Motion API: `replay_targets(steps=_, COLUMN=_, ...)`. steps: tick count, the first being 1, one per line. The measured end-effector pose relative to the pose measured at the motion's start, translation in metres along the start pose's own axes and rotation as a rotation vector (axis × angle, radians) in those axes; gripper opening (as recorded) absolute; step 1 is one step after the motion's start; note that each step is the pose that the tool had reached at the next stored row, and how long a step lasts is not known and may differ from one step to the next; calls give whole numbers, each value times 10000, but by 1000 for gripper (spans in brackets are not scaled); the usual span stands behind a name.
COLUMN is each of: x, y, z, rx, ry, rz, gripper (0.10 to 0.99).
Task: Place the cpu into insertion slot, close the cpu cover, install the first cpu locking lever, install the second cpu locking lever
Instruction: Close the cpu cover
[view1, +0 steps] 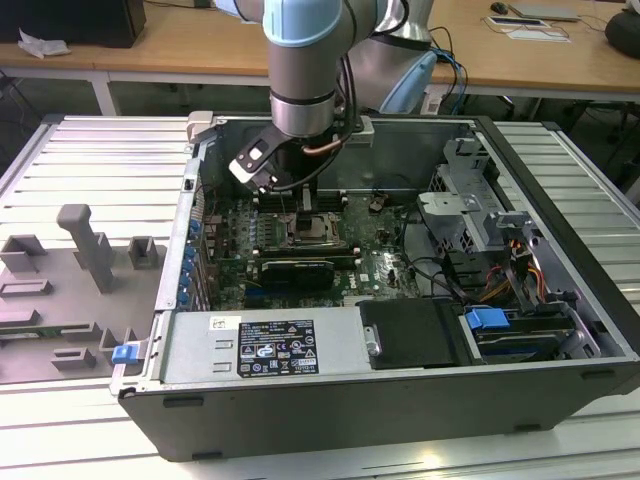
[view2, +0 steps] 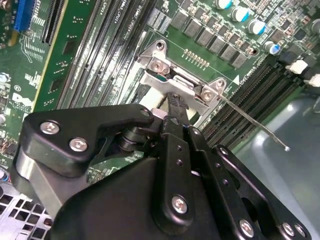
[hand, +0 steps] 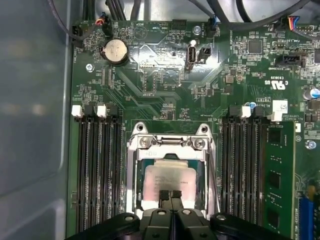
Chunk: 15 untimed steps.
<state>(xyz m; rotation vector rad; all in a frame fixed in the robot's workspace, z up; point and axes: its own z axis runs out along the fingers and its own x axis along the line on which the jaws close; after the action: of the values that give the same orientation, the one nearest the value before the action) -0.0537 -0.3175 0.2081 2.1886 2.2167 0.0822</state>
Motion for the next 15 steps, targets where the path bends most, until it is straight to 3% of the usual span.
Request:
replay_targets(steps=5, x=-4, y=-3, z=59, rx=-78, ry=-13, rz=-2, gripper=106)
replay_targets(steps=10, x=-14, y=86, z=67, rx=-83, ry=-49, rz=-4, gripper=106)
replay_targets(steps=12, x=-11, y=100, z=49, rx=-96, ry=-43, rz=-7, gripper=106)
replay_targets(steps=13, x=1, y=108, z=30, rx=-119, ry=1, rz=-7, gripper=106)
replay_targets(steps=15, x=-1, y=110, z=-37, rx=-108, ry=-15, rz=-8, gripper=106)
